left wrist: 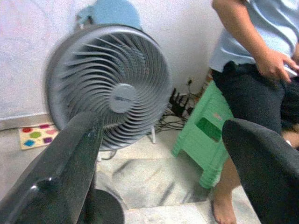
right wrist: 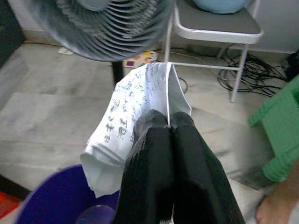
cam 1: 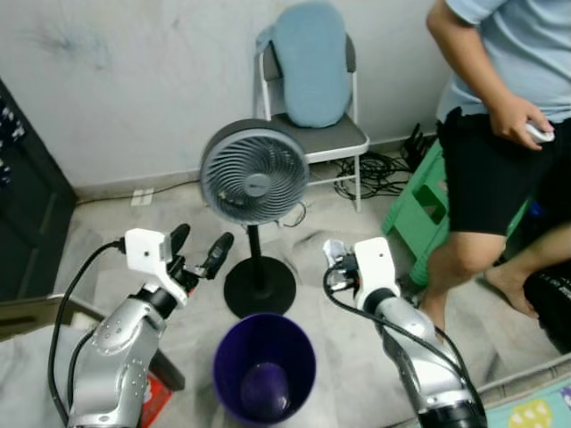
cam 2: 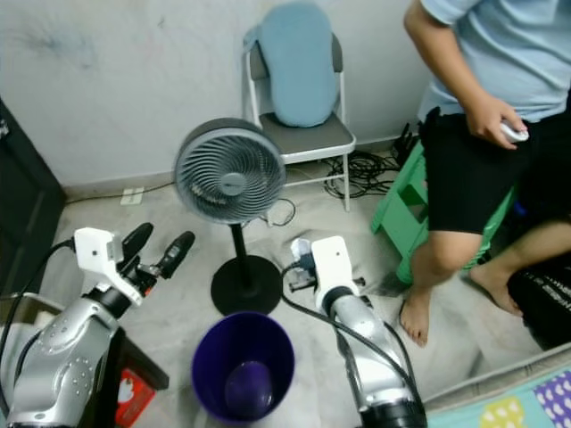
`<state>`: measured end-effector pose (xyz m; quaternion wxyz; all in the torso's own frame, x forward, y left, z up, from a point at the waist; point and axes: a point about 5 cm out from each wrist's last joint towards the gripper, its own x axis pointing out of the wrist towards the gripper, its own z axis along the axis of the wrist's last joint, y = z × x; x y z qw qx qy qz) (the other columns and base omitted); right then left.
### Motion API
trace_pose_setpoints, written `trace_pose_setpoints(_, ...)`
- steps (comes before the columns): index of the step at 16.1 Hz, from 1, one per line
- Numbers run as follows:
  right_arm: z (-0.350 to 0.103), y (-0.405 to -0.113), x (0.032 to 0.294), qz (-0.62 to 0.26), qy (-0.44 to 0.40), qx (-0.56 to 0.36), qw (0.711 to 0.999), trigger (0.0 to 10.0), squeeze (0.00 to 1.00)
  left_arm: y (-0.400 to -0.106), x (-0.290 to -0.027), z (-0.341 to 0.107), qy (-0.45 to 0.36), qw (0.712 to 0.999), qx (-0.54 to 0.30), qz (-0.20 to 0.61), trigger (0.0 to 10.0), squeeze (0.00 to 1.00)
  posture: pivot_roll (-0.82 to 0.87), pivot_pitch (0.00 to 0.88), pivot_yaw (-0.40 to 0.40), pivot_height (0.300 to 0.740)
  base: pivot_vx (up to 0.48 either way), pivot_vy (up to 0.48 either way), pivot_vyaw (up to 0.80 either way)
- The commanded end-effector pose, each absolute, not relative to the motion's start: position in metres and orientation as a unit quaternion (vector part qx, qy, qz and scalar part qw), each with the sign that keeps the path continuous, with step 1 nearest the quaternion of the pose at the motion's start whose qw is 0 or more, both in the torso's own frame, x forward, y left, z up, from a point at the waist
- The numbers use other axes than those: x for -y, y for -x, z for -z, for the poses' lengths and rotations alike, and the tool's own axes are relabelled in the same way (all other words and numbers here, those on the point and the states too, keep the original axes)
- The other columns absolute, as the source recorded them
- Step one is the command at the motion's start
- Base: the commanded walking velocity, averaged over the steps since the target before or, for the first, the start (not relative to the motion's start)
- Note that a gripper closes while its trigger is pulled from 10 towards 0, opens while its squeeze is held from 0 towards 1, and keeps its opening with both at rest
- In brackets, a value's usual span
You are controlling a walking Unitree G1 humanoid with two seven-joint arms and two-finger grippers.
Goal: Clean up the room
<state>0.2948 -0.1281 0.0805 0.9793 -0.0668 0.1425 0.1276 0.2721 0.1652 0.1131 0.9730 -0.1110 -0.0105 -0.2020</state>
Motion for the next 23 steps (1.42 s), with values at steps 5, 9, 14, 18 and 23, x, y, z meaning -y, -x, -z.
trace_pose_setpoints(5,-0.08,-0.293,0.115,-0.132,0.058,-0.144,0.979,10.0,0.0,-0.277,-0.189,-0.106,0.043,0.985,0.003,0.167,10.0,0.0,-0.09,0.139,0.016,0.74,0.0,0.0,0.0)
trace_pose_setpoints(9,-0.085,-0.295,0.087,-0.174,0.046,-0.131,0.975,10.0,0.0,-0.277,-0.197,-0.108,0.024,0.987,-0.003,0.162,10.0,0.0,-0.06,0.161,0.025,0.74,0.0,0.0,0.0)
trace_pose_setpoints(14,-0.078,-0.297,0.065,-0.181,0.037,-0.14,0.973,10.0,0.0,-0.265,-0.199,-0.101,-0.003,0.982,-0.015,0.188,10.0,0.0,-0.03,0.196,0.036,0.74,0.0,0.0,0.42)
trace_pose_setpoints(18,-0.062,-0.295,0.049,-0.19,0.033,-0.164,0.967,10.0,0.0,-0.255,-0.21,-0.103,-0.022,0.978,-0.021,0.208,10.0,0.0,0.01,0.22,0.046,0.74,0.0,0.0,0.0)
trace_pose_setpoints(23,-0.052,-0.307,0.04,-0.173,0.043,-0.192,0.965,10.0,0.0,-0.244,-0.223,-0.112,-0.048,0.968,-0.033,0.245,10.0,0.0,0.06,0.248,0.049,0.74,0.0,0.0,0.0)
